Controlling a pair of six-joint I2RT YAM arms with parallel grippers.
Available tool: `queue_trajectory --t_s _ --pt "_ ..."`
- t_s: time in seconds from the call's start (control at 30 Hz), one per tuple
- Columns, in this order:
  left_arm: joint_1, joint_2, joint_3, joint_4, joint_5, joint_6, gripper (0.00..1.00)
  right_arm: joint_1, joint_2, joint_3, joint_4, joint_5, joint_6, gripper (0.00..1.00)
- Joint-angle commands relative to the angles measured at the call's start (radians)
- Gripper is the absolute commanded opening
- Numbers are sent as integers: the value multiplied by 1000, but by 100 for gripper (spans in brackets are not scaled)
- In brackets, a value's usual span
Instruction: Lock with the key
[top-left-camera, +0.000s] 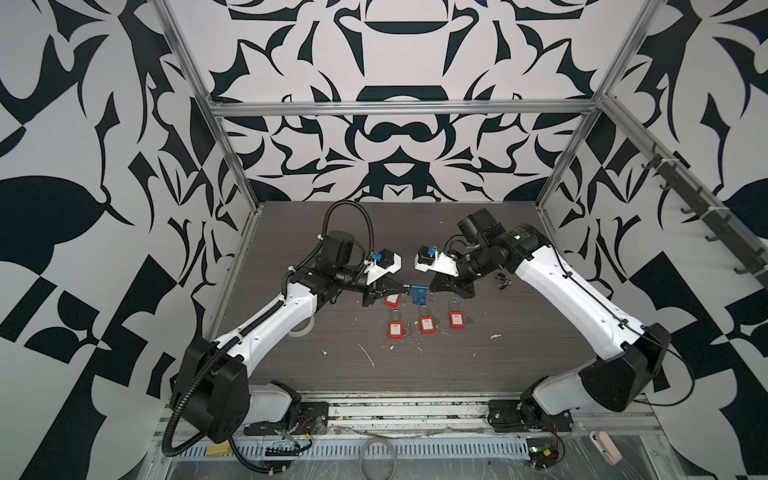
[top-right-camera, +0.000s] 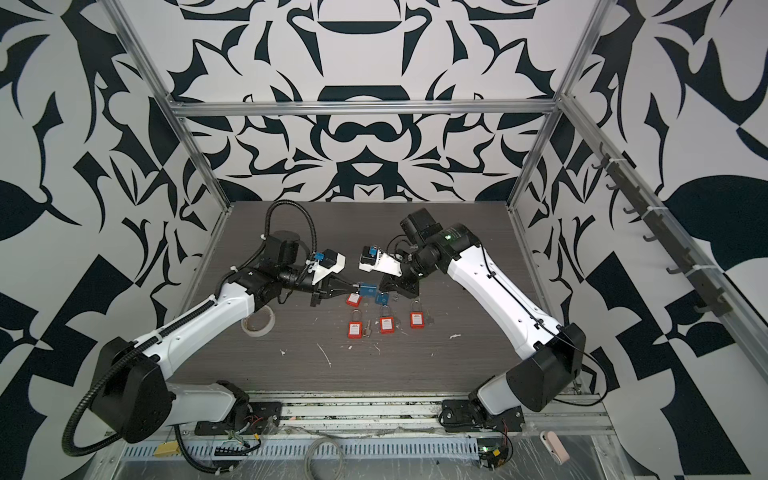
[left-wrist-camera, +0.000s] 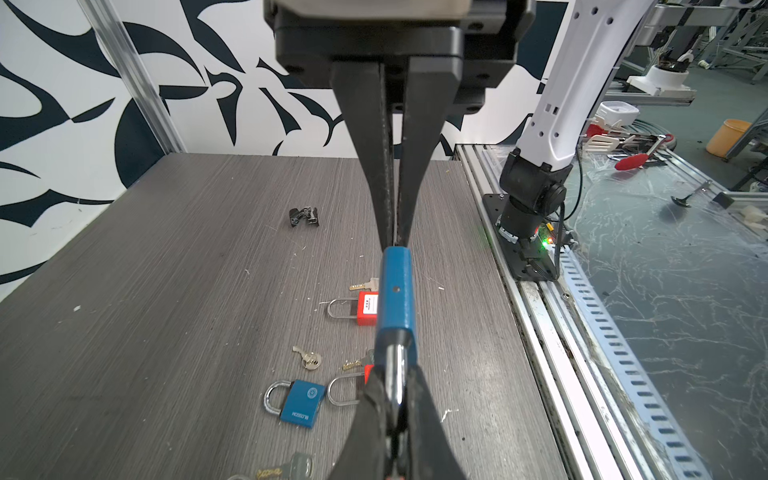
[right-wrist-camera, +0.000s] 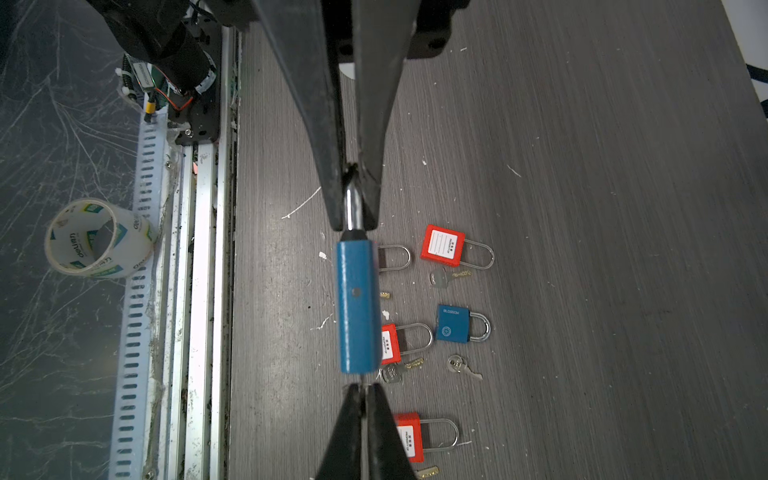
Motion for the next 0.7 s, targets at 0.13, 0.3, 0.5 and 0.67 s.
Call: queue_trajectory --t_s 0.13,0.3,0.5,0.67 --pt "-6 9 67 -7 48 33 0 -2 -3 17 -31 -26 -27 9" --pt "-7 22 84 -12 52 37 0 -2 22 37 -61 -35 -39 5" --pt "-8 37 124 -93 48 90 0 -1 17 26 -81 0 -74 0" --pt "-5 53 170 -191 21 158 0 -20 -28 -35 -59 37 -84 0"
